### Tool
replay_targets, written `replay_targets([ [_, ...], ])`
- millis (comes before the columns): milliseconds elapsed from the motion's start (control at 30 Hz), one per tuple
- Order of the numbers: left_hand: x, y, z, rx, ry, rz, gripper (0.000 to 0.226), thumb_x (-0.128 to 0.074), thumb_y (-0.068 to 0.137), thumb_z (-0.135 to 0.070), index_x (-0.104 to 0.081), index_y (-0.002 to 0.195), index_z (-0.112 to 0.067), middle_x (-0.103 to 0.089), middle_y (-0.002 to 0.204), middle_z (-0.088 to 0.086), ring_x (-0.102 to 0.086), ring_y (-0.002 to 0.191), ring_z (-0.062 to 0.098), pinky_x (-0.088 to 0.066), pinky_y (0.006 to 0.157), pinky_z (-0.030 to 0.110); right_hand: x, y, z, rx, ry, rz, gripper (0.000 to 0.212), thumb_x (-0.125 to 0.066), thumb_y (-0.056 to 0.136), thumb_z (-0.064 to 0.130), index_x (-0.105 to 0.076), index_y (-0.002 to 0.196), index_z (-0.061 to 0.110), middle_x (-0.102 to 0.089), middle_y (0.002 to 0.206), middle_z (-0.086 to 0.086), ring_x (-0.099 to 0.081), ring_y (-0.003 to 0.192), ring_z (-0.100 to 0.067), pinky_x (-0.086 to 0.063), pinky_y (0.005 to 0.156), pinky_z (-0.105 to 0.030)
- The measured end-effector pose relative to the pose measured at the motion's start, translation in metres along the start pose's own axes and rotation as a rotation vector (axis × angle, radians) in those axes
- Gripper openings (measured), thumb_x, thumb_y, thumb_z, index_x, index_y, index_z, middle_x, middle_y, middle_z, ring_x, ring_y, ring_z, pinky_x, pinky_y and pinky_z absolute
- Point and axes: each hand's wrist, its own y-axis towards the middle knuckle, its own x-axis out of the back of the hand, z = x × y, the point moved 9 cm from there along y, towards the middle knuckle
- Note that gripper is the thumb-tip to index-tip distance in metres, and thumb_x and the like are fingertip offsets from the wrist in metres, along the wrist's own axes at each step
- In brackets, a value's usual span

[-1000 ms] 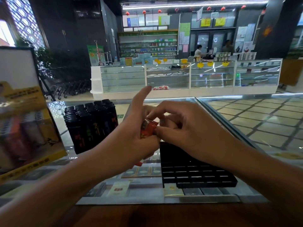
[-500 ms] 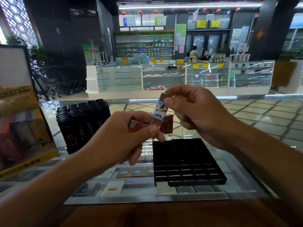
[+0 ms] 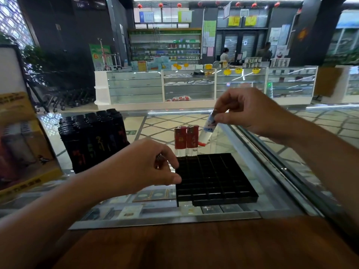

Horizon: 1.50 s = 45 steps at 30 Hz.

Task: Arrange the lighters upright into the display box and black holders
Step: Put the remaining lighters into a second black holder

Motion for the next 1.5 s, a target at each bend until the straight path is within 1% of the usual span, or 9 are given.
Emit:
replay_targets([
  [200,-0.003,0.001,0.0,0.015,-0.026,0.035,0.017,-0.076,0.079,-0.037,-0.067,0.091,-0.028,-0.073,0.07,-0.01,-0.057,0.052,0.003,-0.055,0.061,0.027,-0.013,0.0,-0.005,0.001,-0.106,0.05,0.019,-0.079,0.081,0.013,-0.067,0.095,0.015,-0.075,0.088,0.0,-0.071,0.083,-0.019,-0.056,0.078,-0.036],
  [367,-0.004,0.001,-0.001,0.009,0.006,0.038,0.016,-0.075,0.08,-0.039,-0.067,0.091,-0.03,-0.073,0.069,-0.01,-0.059,0.052,0.003,-0.055,0.064,0.022,-0.01,0.0,-0.001,0.012,-0.101,0.048,0.018,-0.079,0.081,0.016,-0.067,0.094,0.019,-0.075,0.086,0.003,-0.066,0.071,-0.009,-0.052,0.068,-0.023],
  [533,-0.005,0.0,-0.001,0.005,0.015,0.065,0.015,-0.073,0.081,-0.041,-0.066,0.091,-0.032,-0.073,0.069,-0.012,-0.07,0.068,0.023,-0.059,0.079,0.047,-0.013,0.0,0.001,0.023,-0.106,0.066,0.018,-0.079,0.081,0.015,-0.067,0.095,0.017,-0.075,0.087,0.002,-0.062,0.066,0.0,-0.049,0.064,-0.014],
  [667,-0.007,0.001,-0.002,-0.007,0.002,0.08,0.016,-0.073,0.081,-0.041,-0.066,0.094,-0.033,-0.074,0.07,-0.01,-0.069,0.069,0.028,-0.058,0.077,0.049,-0.024,0.0,0.003,0.051,-0.171,0.108,0.018,-0.079,0.082,0.012,-0.067,0.096,0.013,-0.073,0.089,-0.002,-0.056,0.055,0.006,-0.041,0.055,-0.008],
  [800,-0.007,0.001,0.001,-0.01,-0.07,0.088,0.023,-0.075,0.081,-0.038,-0.065,0.101,-0.032,-0.074,0.071,-0.004,-0.065,0.07,0.038,-0.058,0.072,0.055,-0.028,0.001,0.004,0.061,-0.252,0.127,0.019,-0.08,0.081,0.019,-0.067,0.094,0.021,-0.072,0.09,0.003,-0.064,0.071,0.002,-0.05,0.069,-0.018],
  [967,-0.001,-0.002,-0.001,-0.029,-0.269,0.061,0.034,-0.079,0.079,-0.03,-0.064,0.109,-0.035,-0.072,0.076,-0.001,-0.053,0.052,0.005,-0.044,0.05,0.017,-0.013,-0.003,0.019,0.096,-0.274,-0.028,0.02,-0.078,0.082,0.028,-0.065,0.097,0.026,-0.07,0.091,0.007,-0.053,0.055,0.004,-0.043,0.061,-0.021],
  [1067,0.003,-0.005,-0.006,-0.039,-0.508,0.051,0.066,-0.081,0.069,-0.028,-0.052,0.127,-0.04,-0.065,0.077,-0.003,-0.048,0.053,0.004,-0.038,0.045,0.019,-0.01,-0.013,0.051,0.207,-0.049,-0.185,0.01,-0.075,0.085,0.022,-0.067,0.091,0.02,-0.066,0.08,0.0,-0.062,0.063,-0.01,-0.056,0.065,-0.024],
  [1167,0.008,-0.005,-0.01,-0.081,-0.636,0.017,0.081,-0.088,0.069,-0.019,-0.046,0.136,-0.038,-0.062,0.076,-0.002,-0.047,0.053,0.006,-0.036,0.044,0.02,-0.038,-0.024,0.077,0.269,0.058,-0.092,0.006,-0.074,0.086,0.024,-0.069,0.085,0.02,-0.062,0.064,-0.002,-0.06,0.055,-0.011,-0.053,0.059,-0.022],
  [1500,0.004,-0.008,-0.026,-0.174,-0.653,0.066,0.037,-0.087,0.073,-0.017,-0.064,0.101,-0.023,-0.057,0.07,0.004,-0.044,0.05,0.011,-0.037,0.043,0.022,-0.077,-0.025,0.073,0.21,-0.025,0.111,0.007,-0.073,0.086,0.032,-0.07,0.084,0.026,-0.065,0.061,0.001,-0.053,0.052,-0.002,-0.043,0.054,-0.018],
])
